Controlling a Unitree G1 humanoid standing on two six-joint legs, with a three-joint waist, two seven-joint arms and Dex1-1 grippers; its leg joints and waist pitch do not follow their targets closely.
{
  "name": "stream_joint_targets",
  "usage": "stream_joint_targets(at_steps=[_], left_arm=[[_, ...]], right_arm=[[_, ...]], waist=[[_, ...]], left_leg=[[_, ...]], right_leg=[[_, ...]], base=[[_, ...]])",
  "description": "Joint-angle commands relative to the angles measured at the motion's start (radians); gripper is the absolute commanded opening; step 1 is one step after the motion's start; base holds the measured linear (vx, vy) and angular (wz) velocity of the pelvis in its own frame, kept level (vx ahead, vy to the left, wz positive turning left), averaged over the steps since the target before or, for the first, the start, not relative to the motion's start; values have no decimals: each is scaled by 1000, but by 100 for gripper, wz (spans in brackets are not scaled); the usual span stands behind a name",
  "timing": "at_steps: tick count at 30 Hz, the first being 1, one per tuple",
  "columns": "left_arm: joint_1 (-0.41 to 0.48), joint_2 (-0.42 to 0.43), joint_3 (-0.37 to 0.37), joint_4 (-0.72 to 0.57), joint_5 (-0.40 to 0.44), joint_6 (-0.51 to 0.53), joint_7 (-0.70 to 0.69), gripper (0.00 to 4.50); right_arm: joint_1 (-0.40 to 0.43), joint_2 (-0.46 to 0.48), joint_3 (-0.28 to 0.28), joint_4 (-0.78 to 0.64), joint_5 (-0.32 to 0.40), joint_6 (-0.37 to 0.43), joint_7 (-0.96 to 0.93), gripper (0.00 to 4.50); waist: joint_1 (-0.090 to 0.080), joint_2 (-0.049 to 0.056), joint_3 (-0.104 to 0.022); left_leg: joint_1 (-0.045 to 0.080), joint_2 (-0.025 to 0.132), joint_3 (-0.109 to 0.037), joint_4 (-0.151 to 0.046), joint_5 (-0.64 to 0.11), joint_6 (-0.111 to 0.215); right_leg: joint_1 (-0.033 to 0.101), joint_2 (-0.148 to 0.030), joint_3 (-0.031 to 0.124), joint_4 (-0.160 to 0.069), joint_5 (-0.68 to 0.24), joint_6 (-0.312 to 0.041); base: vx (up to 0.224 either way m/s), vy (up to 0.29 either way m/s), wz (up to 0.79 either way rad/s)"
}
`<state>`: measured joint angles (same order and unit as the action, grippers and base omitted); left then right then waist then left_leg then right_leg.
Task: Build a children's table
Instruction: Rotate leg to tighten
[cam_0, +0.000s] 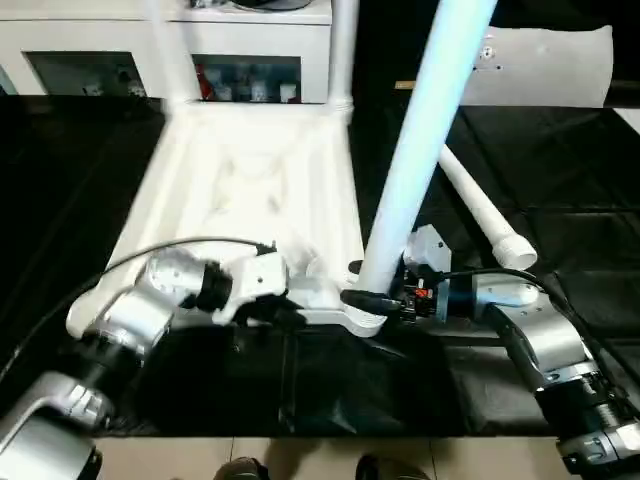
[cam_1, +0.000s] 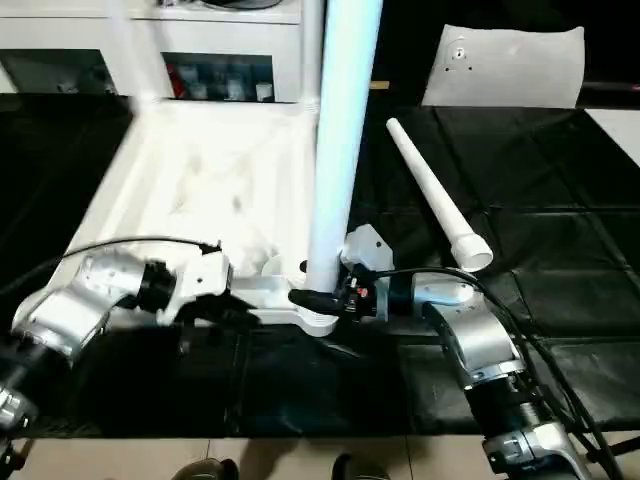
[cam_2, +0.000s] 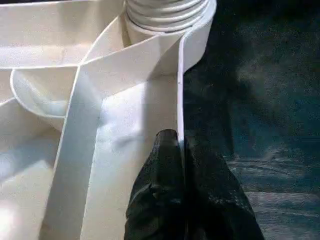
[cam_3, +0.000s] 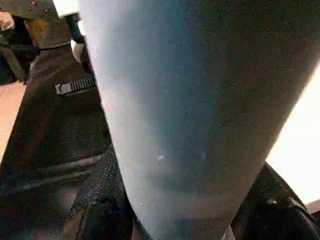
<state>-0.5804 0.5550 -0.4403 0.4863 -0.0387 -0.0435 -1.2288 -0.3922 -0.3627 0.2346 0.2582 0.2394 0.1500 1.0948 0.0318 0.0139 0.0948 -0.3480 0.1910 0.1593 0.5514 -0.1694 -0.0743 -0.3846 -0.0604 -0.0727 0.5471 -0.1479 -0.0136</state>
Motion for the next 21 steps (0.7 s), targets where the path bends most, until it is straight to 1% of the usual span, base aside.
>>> stream_joint_targets(at_steps=[1,2,3,4,6,7,8,9,10,11,12,13,14,15,16,17,18,19,20,21], left_arm=[[-45,15,53,46,45,-1,81,0],[-42,17,56,48,45,1,84,0],[-37,20,59,47,42,3,87,0],[-19,27,68,33,32,14,90,0],[-12,28,74,27,28,19,94,0],[13,34,86,-4,20,45,104,0],[30,37,95,-25,14,63,111,0],[56,43,106,-64,5,93,121,0],[117,52,131,-164,-24,164,137,0],[152,55,143,-223,-39,206,149,0],[167,56,147,-249,-44,223,154,0],[210,59,156,-327,-57,273,171,0],[252,52,159,-407,-66,325,194,0],[276,46,161,-454,-71,356,208,0],[301,33,159,-508,-76,395,229,0],[328,7,154,-576,-82,446,255,0],[347,-23,144,-629,-81,489,283,0],[362,-55,130,-681,-74,534,313,0],[366,-73,121,-704,-67,557,329,0],[368,-90,111,-727,-58,586,350,0]], right_arm=[[66,34,140,100,-67,54,20,192],[65,38,136,102,-67,52,10,192],[64,46,128,105,-71,47,-8,192],[61,62,110,115,-76,34,-44,192],[61,69,103,119,-76,30,-53,192],[58,84,87,127,-79,19,-86,192],[57,94,75,132,-81,11,-109,192],[53,106,63,140,-83,5,-134,192],[41,128,42,158,-88,-5,-183,192],[34,138,32,167,-90,-8,-206,192],[30,142,28,173,-93,-11,-218,192],[17,154,18,189,-100,-21,-252,192],[1,168,5,209,-101,-19,-282,192],[-9,177,-2,221,-101,-17,-301,192],[-24,189,-12,239,-103,-21,-326,192],[-45,204,-26,263,-103,-24,-362,192],[-66,220,-40,286,-102,-29,-395,192],[-86,235,-53,308,-102,-34,-428,192],[-95,243,-59,318,-104,-38,-442,192],[-104,251,-64,329,-106,-41,-458,192]], waist=[[-2,3,-29],[-3,0,-27],[-3,0,-25],[-6,0,-22],[-12,1,-16],[-21,2,-9],[-24,3,-10],[-29,3,-9],[-40,10,-2],[-55,16,3],[-62,21,4],[-66,30,9],[-70,30,11],[-71,28,14],[-76,19,25],[-86,6,28],[-100,17,37],[-106,35,38],[-75,55,34],[-44,54,39]], left_leg=[[11,34,-14,-74,-423,21],[13,34,-14,-74,-429,19],[13,34,-15,-75,-435,18],[13,33,-19,-76,-460,9],[14,31,-23,-78,-494,2],[24,28,-30,-77,-558,-7],[27,28,-33,-76,-572,-11],[24,28,-36,-76,-578,-13],[19,32,-43,-82,-616,-18],[14,39,-54,-91,-679,-22],[7,45,-62,-100,-712,-29],[-8,57,-74,-123,-784,-33],[-16,67,-79,-137,-841,-41],[-18,68,-80,-146,-856,-49],[0,51,-71,-133,-842,-49],[45,11,-56,-76,-735,-27],[56,-2,-52,-43,-632,-10],[49,13,-57,-62,-669,-11],[-107,72,-97,-163,-875,-31],[-101,78,-77,-182,-927,-26]], right_leg=[[11,-84,46,-82,-621,-122],[9,-84,46,-83,-637,-118],[8,-84,46,-85,-652,-114],[6,-86,43,-90,-707,-92],[3,-85,37,-97,-755,-72],[-4,-84,23,-113,-829,-33],[-4,-86,20,-114,-836,-29],[-2,-89,17,-116,-840,-27],[3,-89,5,-116,-831,-28],[14,-85,-14,-110,-778,-32],[25,-86,-20,-98,-737,-40],[46,-80,-29,-73,-671,-47],[58,-78,-22,-34,-558,-70],[57,-80,-15,-23,-521,-85],[25,-83,-6,-55,-618,-81],[-13,-98,-28,-130,-840,-33],[-8,-101,-85,-175,-930,9],[19,-85,-117,-177,-873,27],[170,-74,-60,124,-420,-28],[141,-55,-38,112,-267,-40]], base=[[0,0,0],[0,0,0],[0,0,0],[0,0,0],[0,0,0],[0,0,0],[0,0,0],[0,0,0],[0,0,0],[0,0,0],[-32,42,-23],[-46,41,-21],[-46,41,-21],[0,0,0],[0,0,0],[0,0,0],[0,0,0],[34,28,-31],[34,28,-31],[138,44,-8]])
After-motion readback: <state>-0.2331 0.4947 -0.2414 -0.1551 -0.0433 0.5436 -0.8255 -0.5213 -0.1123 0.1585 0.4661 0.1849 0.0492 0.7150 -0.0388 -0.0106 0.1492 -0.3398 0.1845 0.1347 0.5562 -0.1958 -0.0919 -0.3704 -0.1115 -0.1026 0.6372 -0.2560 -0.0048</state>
